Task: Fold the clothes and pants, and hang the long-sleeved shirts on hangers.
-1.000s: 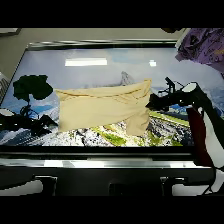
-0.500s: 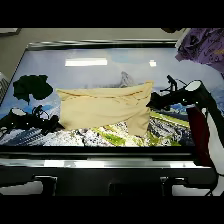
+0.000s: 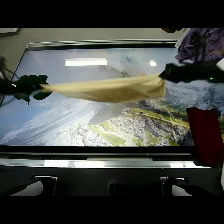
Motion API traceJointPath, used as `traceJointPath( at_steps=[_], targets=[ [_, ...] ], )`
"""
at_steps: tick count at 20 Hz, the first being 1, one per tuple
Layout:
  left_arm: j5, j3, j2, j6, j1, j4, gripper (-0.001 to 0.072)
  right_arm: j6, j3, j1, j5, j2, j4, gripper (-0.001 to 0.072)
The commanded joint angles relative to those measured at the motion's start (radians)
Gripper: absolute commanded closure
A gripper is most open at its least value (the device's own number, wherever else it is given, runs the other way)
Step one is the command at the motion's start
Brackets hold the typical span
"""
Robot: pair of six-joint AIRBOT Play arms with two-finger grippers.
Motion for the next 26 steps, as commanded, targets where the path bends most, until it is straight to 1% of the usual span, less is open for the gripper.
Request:
traceJointPath(
  at_steps=[1,3,5,7,10,12,14,16,18,20,22,23,26],
  targets=[
    [0.007,0.296,0.166,-0.084,0.000,0.187,0.0694,0.026,0.189,0.000,0.076,0.163,-0.145,0.0678],
    [0.007,0.384,0.278,-0.150,0.000,0.290,0.0694,0.041,0.232,0.000,0.103,0.301,-0.214,0.0678],
    [0.005,0.399,0.403,-0.218,0.000,0.382,0.0694,0.068,0.236,0.000,0.093,0.440,-0.276,0.0678],
    [-0.030,0.399,0.505,-0.259,0.000,0.461,0.0694,0.089,0.236,0.000,0.088,0.552,-0.331,0.0678],
    [-0.089,0.396,0.586,-0.293,0.000,0.540,0.0693,0.137,0.236,0.000,0.029,0.630,-0.371,0.0677],
    [-0.107,0.391,0.585,-0.294,0.000,0.551,0.0693,0.180,0.236,0.000,-0.004,0.617,-0.365,0.0677],
    [-0.107,0.357,0.549,-0.294,-0.001,0.545,0.0694,0.216,0.236,0.000,-0.005,0.555,-0.350,0.0678],
    [-0.107,0.308,0.483,-0.294,-0.002,0.536,0.0693,0.253,0.236,0.000,0.010,0.441,-0.329,0.0677],
    [-0.105,0.243,0.376,-0.255,-0.002,0.511,0.0693,0.257,0.236,0.002,0.037,0.299,-0.260,0.0677],
    [-0.096,0.189,0.245,-0.223,-0.002,0.482,0.0694,0.257,0.236,0.002,0.059,0.122,-0.180,0.0677],
    [-0.050,0.146,0.082,-0.211,-0.011,0.480,0.0693,0.257,0.235,0.013,0.052,-0.052,-0.167,0.0677],
    [-0.026,0.141,0.001,-0.196,-0.021,0.479,0.0693,0.257,0.235,0.022,0.036,-0.135,-0.181,0.0677],
    [0.055,0.141,-0.236,-0.197,-0.061,0.479,0.0693,0.273,0.235,0.083,-0.057,-0.377,-0.183,0.0677]
  ],
)
